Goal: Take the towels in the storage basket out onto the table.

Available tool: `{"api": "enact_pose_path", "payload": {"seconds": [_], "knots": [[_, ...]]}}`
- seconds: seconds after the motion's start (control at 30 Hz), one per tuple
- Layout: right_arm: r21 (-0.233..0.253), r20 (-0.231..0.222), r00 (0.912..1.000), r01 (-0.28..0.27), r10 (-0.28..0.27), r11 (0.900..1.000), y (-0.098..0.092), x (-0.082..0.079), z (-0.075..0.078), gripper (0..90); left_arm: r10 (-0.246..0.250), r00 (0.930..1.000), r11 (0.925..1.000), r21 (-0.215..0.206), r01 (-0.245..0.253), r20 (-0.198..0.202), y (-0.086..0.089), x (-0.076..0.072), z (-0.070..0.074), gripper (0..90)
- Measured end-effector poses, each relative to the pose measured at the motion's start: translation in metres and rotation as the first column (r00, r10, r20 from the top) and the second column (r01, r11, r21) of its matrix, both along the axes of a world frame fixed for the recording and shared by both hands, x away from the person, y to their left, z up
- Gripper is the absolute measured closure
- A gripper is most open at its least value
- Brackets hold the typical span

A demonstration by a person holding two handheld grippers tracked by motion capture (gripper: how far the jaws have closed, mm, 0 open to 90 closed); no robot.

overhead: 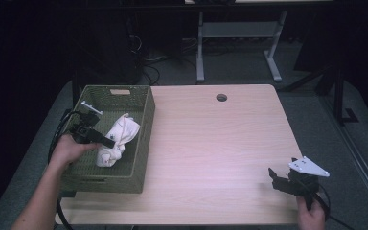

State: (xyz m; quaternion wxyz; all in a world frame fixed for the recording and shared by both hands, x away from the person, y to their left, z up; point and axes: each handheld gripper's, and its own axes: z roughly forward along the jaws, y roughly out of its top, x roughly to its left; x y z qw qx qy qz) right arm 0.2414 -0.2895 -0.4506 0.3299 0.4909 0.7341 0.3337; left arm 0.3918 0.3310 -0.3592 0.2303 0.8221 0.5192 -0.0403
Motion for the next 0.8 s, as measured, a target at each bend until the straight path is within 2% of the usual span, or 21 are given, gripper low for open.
{"api": "enact_pose_path", "payload": {"seconds": [0.27, 0.5, 0.73, 0.8], "knots": [[0.015, 0.0, 0.9999, 0.015, -0.015, 1.0, -0.003, 0.0, 0.001, 13.9, 0.035, 0.9991, 0.9951, -0.094, -0.033, 0.025, 0.012, -0.007, 0.011, 70.8], [0.022, -0.001, 0.9998, 0.021, -0.021, 1.0, -0.004, 0.0, 0.0, 13.9, 0.054, 0.9974, 0.9895, -0.137, -0.047, 0.047, 0.017, -0.01, 0.02, 70.7], [0.028, -0.004, 0.9994, 0.033, -0.033, 0.999, -0.005, -0.001, 0.0, 13.9, 0.037, 0.9968, 0.9875, -0.155, -0.026, 0.07, 0.017, -0.016, 0.031, 70.7], [0.031, -0.006, 0.9995, 0.033, -0.032, 0.999, -0.005, -0.001, 0.0, 13.9, 0.043, 0.9963, 0.9845, -0.173, -0.029, 0.075, 0.017, -0.018, 0.034, 70.7]]}}
